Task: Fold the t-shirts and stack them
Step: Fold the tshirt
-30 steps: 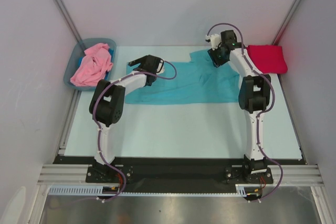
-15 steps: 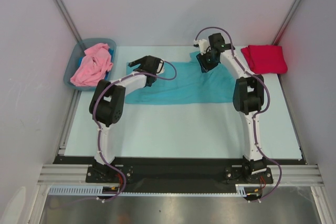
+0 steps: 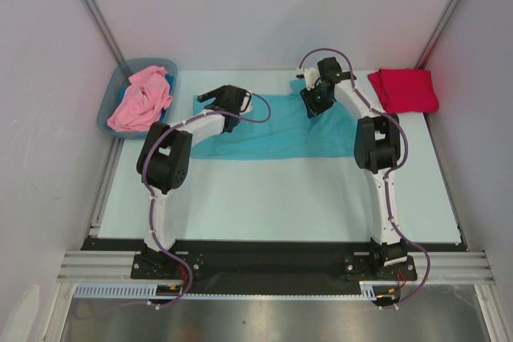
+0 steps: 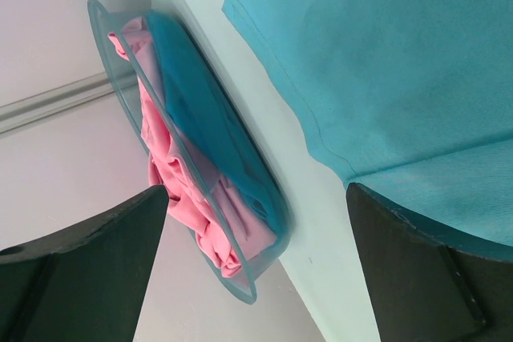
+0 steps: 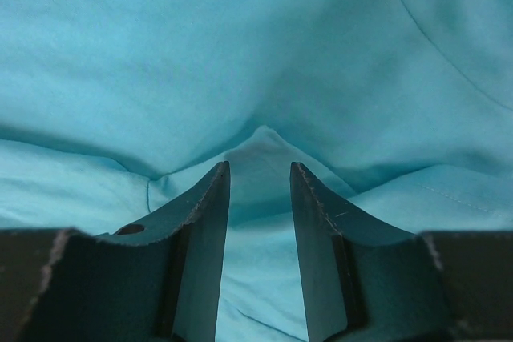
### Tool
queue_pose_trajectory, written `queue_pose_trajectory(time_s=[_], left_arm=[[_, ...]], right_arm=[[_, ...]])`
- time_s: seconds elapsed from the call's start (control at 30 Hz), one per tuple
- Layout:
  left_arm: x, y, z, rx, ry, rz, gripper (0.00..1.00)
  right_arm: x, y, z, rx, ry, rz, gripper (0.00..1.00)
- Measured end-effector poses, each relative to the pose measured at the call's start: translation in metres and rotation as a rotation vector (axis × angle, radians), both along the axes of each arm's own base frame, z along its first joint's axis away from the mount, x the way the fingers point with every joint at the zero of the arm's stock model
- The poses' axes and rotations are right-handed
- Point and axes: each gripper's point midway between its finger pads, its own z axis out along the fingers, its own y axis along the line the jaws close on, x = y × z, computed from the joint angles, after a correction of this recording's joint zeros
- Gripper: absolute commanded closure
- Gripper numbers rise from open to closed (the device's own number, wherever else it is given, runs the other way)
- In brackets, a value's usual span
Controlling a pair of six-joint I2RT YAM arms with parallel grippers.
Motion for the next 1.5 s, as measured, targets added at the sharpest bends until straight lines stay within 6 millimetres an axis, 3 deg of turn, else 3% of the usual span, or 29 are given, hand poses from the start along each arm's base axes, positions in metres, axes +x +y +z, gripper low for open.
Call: queue_pose_trajectory(time_s=[0.47,0.57,0.93,1.5], left_arm=[[-0.001,-0.004,0.0,0.001,-0.001,-0.008,0.0],[-0.001,-0.005,0.0,0.001,-0.001,-0.009,0.0],[-0.001,-0.007,0.0,0.001,-0.001,-0.013,0.0],[-0.001,-0.008,0.0,0.001,-0.001,-0.015,0.0]], right_arm=[[-0.001,0.011,-0.006,0.02,0.011,-0.002,0.57],[0.0,0.012,-0.006,0.022,0.007,-0.003,0.6],[0.0,0.016,-0.014,0.028,0.016,-0.007,1.0],[0.002,0.017,-0.011,0.034,0.005,-0.007,1.0]])
